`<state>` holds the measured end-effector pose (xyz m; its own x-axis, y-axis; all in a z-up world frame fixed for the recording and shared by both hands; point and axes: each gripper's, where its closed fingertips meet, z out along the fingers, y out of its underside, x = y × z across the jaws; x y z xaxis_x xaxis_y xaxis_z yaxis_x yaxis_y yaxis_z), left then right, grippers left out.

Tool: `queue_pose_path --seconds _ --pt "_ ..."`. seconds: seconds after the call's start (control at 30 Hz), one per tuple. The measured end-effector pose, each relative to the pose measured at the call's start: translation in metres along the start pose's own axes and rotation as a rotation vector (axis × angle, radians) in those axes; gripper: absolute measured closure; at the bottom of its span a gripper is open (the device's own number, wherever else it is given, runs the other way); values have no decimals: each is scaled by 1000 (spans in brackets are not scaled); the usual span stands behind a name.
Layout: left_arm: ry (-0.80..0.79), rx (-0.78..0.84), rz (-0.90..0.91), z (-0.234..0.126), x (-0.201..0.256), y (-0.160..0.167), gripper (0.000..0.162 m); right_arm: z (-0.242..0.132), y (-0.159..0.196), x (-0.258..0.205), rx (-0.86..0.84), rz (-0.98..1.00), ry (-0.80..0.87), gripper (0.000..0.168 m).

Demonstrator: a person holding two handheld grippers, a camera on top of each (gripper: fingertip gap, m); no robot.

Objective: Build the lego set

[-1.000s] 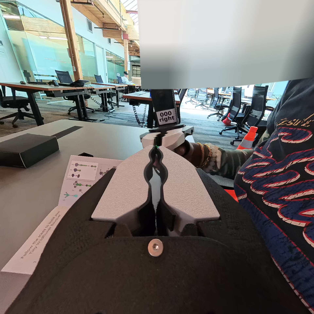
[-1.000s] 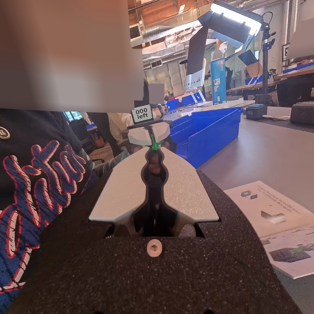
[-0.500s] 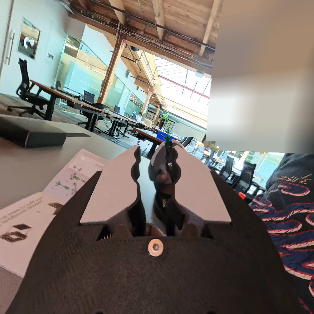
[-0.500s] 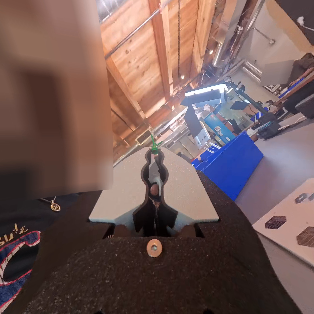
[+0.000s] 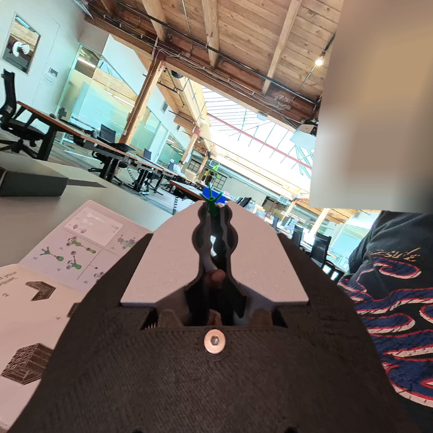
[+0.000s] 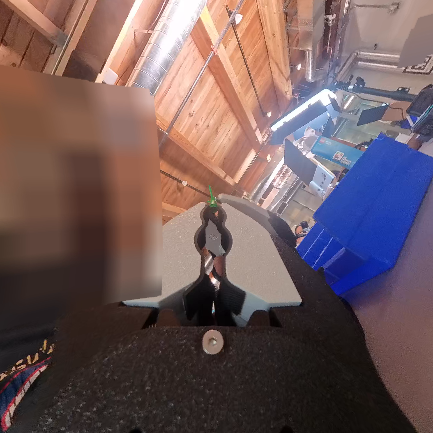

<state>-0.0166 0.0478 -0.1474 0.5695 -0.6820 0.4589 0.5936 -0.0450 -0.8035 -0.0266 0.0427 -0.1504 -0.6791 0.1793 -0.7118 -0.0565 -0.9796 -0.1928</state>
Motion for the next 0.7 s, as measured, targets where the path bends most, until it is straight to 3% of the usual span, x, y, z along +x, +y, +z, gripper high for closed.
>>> queue_pose_path --seconds 0.23,0.4,0.7 --pt "87 39 -112 -4 6 -6 157 2 11 -3 -67 40 -23 160" --pt "88 53 -74 -9 7 -14 157 -4 3 -2 -76 -43 40 157" --pt "-64 -205 223 -9 -2 19 157 -3 -3 -3 -421 -796 329 155"
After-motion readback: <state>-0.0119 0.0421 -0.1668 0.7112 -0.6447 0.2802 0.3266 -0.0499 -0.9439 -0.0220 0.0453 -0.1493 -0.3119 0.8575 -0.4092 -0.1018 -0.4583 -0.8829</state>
